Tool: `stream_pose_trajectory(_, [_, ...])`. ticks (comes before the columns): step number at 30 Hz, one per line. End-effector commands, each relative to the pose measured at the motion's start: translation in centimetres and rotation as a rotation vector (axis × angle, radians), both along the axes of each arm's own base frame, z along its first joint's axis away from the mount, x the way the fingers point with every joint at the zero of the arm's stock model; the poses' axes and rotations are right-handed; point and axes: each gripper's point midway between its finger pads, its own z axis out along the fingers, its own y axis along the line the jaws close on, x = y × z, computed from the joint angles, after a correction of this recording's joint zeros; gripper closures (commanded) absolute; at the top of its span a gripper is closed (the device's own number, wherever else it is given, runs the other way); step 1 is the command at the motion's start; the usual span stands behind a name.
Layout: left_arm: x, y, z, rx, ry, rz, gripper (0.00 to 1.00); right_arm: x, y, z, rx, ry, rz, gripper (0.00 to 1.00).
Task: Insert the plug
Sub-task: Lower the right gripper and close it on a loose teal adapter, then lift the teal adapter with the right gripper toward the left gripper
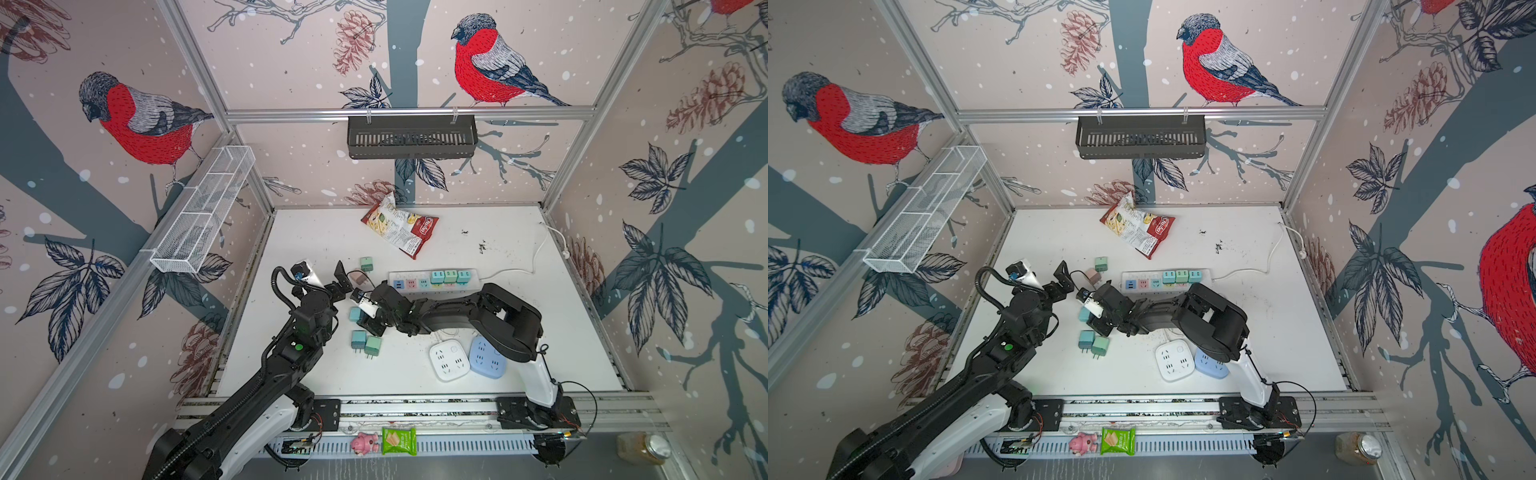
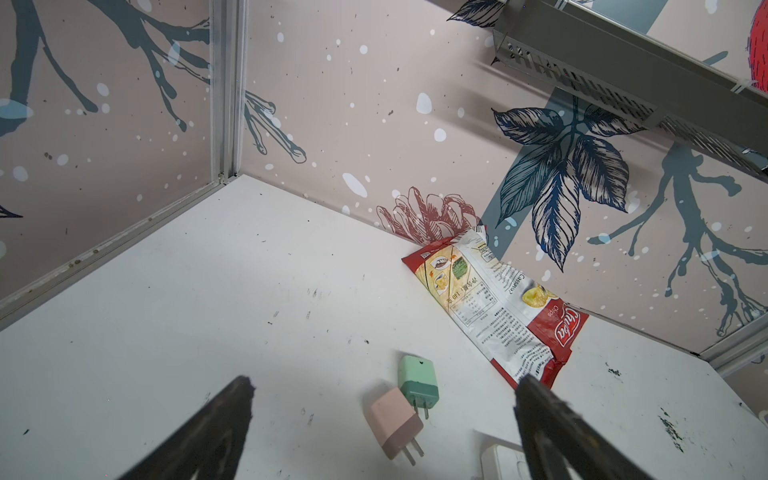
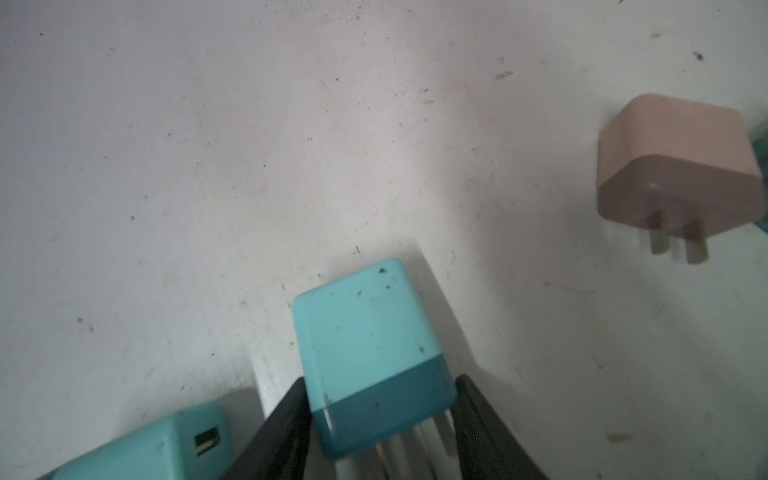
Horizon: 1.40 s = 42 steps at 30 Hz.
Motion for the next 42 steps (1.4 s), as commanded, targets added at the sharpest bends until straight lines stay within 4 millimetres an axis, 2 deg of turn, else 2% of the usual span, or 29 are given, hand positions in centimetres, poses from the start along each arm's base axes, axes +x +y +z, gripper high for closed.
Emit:
stream_pose_trajectory(1, [0.1,0.2,0.9,-0.012,-0.025,0.016,0.02,-0.3,-1.1,-1.7,-0.055,0.065,-0.021,0.42])
stream_pose_trajectory(13, [0.1,0.2,0.9,-0.012,-0.026,0.01,0.02,-0.3,0.0,-3.0,-0.085,0.093,-0.011,0.44])
stream_pose_trajectory(20, [0.0,0.1,1.0,-0.014,-0.027,0.008,0.02,-0.2,0.0,-3.1,-0.089,0.094,-0.015,0.63])
stream_pose_trajectory(23, [0.0,0.1,1.0,-0.014,-0.027,0.007,0.02,-0.4,-0.1,-2.7,-0.076,0.091,-0.009,0.68])
stream_pose_trajectory(28, [0.0,0.1,1.0,-0.018,-0.026,0.008,0.02,-0.1,-1.5,0.1,0.012,0.059,-0.036,0.75])
stream_pose_trajectory(34, [0.1,-1.0,1.6,-0.008,-0.025,-0.058,0.02,0.1,-4.4,5.3,0.13,-0.063,-0.111,0.83])
stream_pose_trajectory(35, [0.2,-1.7,1.7,-0.003,-0.03,-0.095,0.02,0.0,-4.9,6.3,0.151,-0.085,-0.119,0.84])
stream_pose_trajectory(38, [0.2,-4.5,2.4,0.019,-0.058,-0.258,0.14,-0.8,-6.7,9.2,0.223,-0.143,-0.137,0.87])
stream_pose_trajectory(42, [-0.2,-8.2,3.3,0.054,-0.079,-0.464,0.19,-1.6,-10.3,13.1,0.329,-0.244,-0.189,0.92])
